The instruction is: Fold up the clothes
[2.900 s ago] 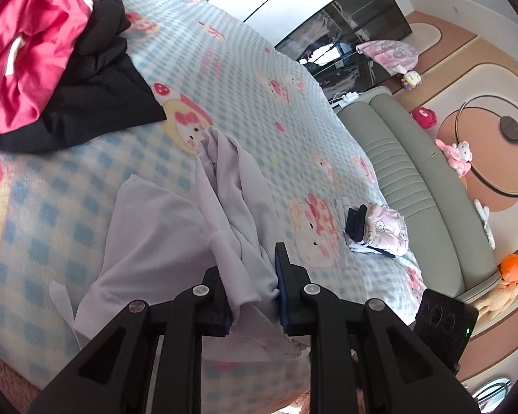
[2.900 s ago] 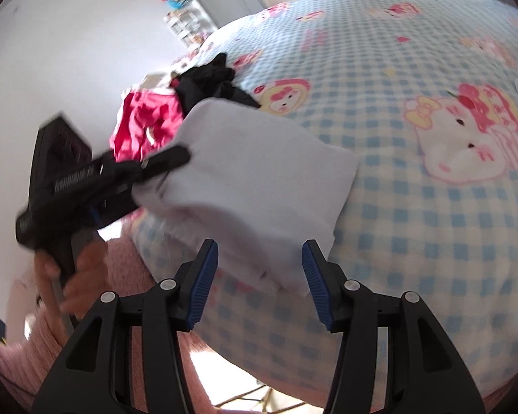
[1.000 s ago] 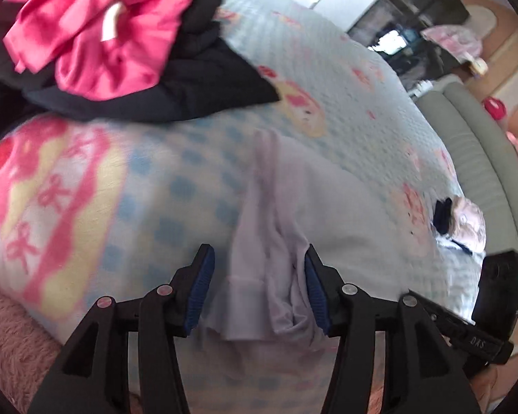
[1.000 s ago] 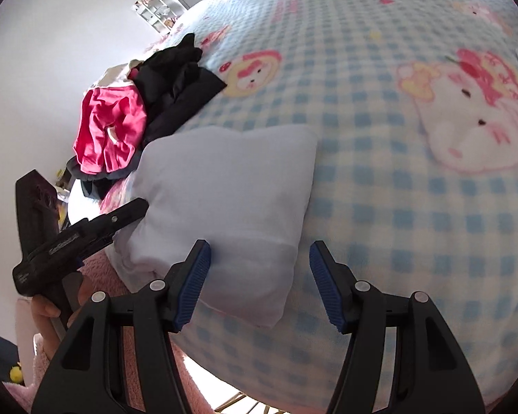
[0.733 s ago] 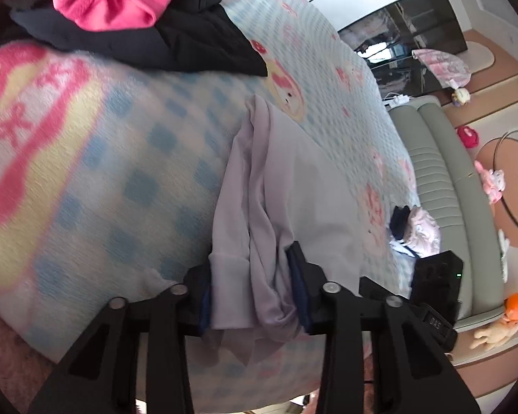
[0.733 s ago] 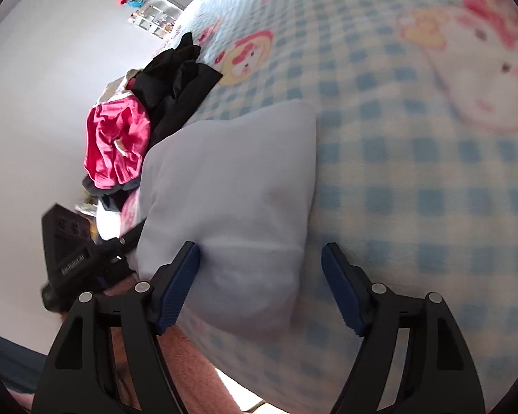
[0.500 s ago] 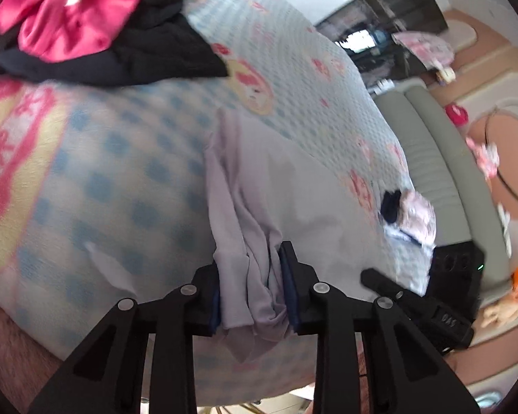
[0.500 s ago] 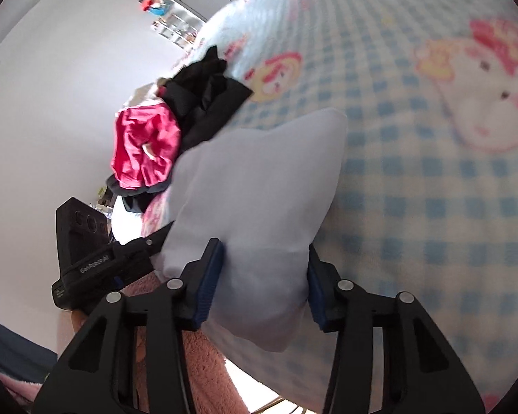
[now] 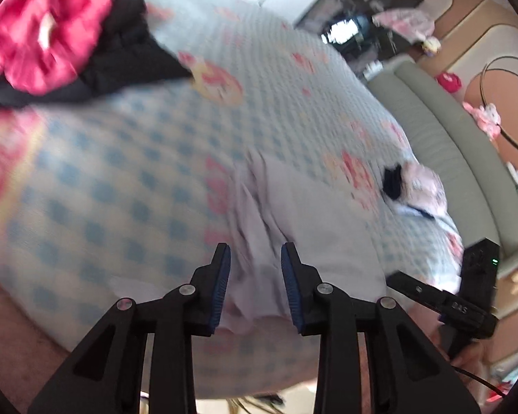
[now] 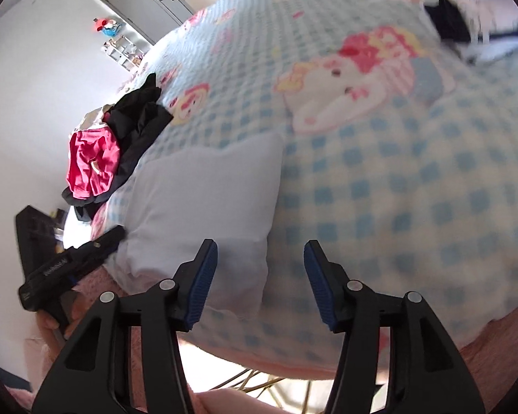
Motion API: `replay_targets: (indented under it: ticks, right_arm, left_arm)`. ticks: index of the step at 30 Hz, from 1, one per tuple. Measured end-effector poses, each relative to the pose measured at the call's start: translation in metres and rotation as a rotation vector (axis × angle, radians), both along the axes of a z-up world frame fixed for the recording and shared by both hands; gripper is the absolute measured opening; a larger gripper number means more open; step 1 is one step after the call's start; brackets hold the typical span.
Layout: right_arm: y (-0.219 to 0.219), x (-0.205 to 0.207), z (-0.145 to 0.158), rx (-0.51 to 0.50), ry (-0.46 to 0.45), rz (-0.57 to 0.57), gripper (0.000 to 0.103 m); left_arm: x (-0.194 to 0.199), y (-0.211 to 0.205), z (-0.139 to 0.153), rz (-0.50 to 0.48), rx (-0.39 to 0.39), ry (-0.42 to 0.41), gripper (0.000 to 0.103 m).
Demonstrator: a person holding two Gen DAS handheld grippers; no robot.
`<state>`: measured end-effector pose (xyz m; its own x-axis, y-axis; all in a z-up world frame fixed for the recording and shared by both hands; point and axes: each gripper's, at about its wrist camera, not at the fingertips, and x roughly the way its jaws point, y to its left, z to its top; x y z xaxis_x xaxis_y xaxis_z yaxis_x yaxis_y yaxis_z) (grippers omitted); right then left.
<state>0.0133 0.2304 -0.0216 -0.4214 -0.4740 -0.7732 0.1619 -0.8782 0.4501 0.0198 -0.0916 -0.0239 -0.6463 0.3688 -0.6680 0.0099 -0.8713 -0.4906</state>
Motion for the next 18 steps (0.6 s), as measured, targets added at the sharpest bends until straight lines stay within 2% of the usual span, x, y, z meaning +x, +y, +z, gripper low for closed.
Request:
replay_targets:
  ticks: [3,4,7,10,11,12,14,16,18]
  right_arm:
    - [-0.013,0.000,0.008,0.024,0.042,0.042,0.054]
    - [-0.017,0.000,0.007,0.024,0.044,0.057,0.054]
    - [-0.030,0.000,-0.001,0.026,0.027,0.075,0.055]
    - [-0.036,0.005,-0.010,0.030,0.019,0.079,0.056]
    - [-0.039,0.008,-0.014,0.039,0.017,0.077,0.056]
    - [-0.041,0.011,-0.015,0.071,0.024,0.080,0.054]
    - [-0.043,0.015,-0.016,0.134,0.035,0.084,0.054]
    - [-0.040,0.016,-0.017,0.144,0.025,0.061,0.057]
    - [-0.035,0.017,-0.013,0.116,0.031,0.044,0.057]
  left_arm:
    - [0.002,0.023,0.013,-0.097,-0.034,0.056,0.032]
    - [0.001,0.032,0.013,-0.130,-0.038,0.054,0.032]
    - [-0.004,0.053,-0.003,-0.158,-0.127,-0.009,0.032]
    - [-0.009,0.051,-0.022,-0.104,-0.205,-0.093,0.032]
    - [-0.010,0.048,-0.029,-0.072,-0.211,-0.119,0.038]
    - [-0.010,0.039,-0.033,-0.051,-0.184,-0.140,0.044]
    - [-0.008,0.027,-0.033,-0.012,-0.141,-0.145,0.044]
    - [-0.003,0.027,-0.026,0.001,-0.173,-0.099,0.041]
    - [0.004,0.029,-0.015,0.001,-0.159,-0.027,0.041]
